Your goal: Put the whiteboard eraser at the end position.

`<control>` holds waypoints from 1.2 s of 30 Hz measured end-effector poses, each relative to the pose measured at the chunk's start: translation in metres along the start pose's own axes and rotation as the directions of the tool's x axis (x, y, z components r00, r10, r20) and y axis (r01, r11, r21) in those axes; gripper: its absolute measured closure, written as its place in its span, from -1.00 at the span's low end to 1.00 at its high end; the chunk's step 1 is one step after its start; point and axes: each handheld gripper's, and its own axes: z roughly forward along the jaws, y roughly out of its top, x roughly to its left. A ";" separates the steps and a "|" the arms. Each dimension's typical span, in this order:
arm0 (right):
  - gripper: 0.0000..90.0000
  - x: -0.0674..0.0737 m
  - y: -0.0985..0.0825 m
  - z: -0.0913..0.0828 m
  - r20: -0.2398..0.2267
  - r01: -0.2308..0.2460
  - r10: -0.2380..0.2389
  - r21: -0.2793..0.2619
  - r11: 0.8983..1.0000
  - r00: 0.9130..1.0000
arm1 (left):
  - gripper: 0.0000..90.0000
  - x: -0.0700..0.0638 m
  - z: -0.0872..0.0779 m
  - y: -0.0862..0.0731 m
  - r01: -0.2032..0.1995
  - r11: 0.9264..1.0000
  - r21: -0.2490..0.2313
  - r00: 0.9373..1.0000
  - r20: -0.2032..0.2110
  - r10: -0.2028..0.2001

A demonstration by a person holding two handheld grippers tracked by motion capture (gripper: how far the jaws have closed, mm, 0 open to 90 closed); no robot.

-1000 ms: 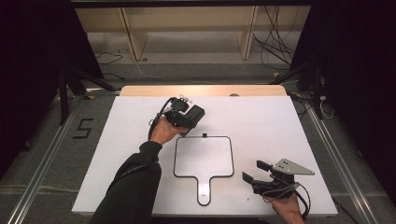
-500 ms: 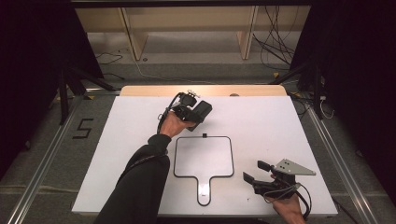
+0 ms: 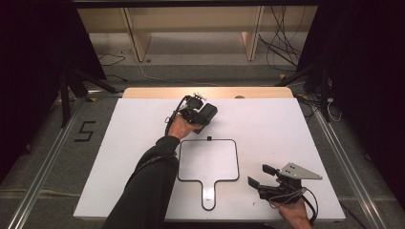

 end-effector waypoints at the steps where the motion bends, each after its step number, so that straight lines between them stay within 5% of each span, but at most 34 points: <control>1: -0.46 0.000 0.000 0.000 0.000 0.001 -0.001 -0.001 1.000 1.000 | -0.11 0.001 0.001 0.000 -0.002 1.000 0.003 1.000 -0.003 0.002; 36: -0.46 0.000 0.000 -0.001 -0.002 -0.003 0.003 -0.005 1.000 1.000 | -0.12 0.004 0.029 -0.003 0.020 0.998 0.064 0.999 -0.041 -0.017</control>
